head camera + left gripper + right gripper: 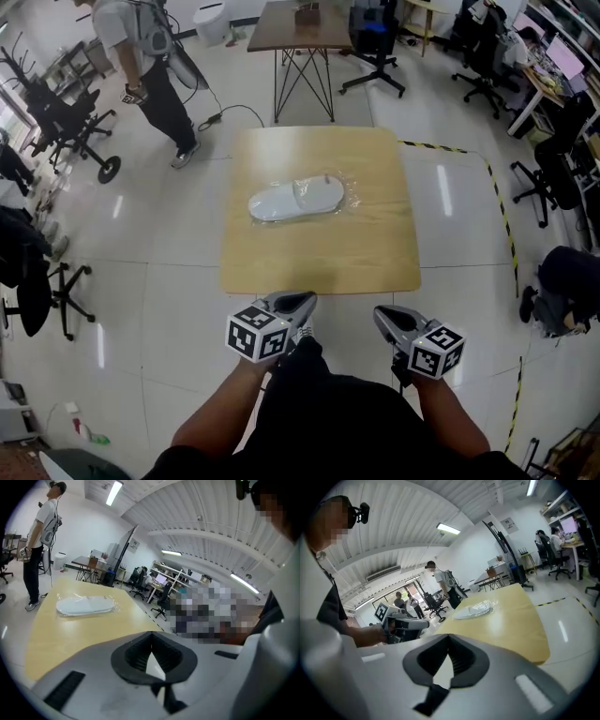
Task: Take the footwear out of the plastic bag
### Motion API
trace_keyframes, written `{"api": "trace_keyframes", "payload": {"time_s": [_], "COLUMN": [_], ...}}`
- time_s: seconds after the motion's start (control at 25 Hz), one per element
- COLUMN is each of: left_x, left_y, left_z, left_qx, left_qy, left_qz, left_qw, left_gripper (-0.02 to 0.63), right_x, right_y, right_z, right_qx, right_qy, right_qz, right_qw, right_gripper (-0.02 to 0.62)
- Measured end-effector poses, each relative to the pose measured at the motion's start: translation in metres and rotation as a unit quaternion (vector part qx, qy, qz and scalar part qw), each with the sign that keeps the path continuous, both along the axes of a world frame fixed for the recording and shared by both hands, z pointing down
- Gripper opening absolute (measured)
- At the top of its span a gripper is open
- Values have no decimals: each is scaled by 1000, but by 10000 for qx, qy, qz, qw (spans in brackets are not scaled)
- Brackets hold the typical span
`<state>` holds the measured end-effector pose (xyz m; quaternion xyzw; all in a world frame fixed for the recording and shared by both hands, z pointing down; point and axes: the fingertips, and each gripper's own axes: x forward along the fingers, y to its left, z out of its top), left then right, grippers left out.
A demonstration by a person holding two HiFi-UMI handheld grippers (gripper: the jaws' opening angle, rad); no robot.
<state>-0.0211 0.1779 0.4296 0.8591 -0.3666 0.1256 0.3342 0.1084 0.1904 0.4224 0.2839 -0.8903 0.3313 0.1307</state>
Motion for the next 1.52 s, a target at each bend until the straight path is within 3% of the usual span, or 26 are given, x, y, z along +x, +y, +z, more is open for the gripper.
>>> {"api": "trace_keyframes", "payload": {"time_s": [0.12,0.28,0.44,0.52,0.68,1.0,1.24,1.4,1.52], "left_x": [-29,-59,-90,-96,-95,-89,-100,-115,-117], "left_y": [-57,-112,-158,-170,-187,-216,-251,-284,-296], "left_z": [1,20,32,36,39,48,55,73,95], "left_qx": [90,55,40,-58,-292,-93,110,321,172], "left_qy": [171,-430,-757,-603,178,-291,-909,-2063,-2509], "left_qz": [8,417,363,306,307,225,233,320,522], "left_qw": [9998,9982,9965,9977,9989,9993,9955,9774,9665], "left_gripper": [8,8,6,6,6,6,6,8,9], "right_x": [-28,-47,-61,-65,-74,-67,-62,-44,-34], "right_y": [-42,-87,-121,-133,-162,-220,-271,-301,-314], "right_z": [4,7,16,22,33,69,91,116,138], "right_qx": [-55,-114,-164,-183,-101,222,452,474,438], "right_qy": [159,334,477,573,730,1396,1721,2101,2451], "right_qz": [107,298,342,326,234,-197,-344,-325,-432], "right_qw": [9998,9989,9981,9977,9970,9898,9834,9760,9675], "right_gripper": [2,2,2,2,2,2,3,18,70]}}
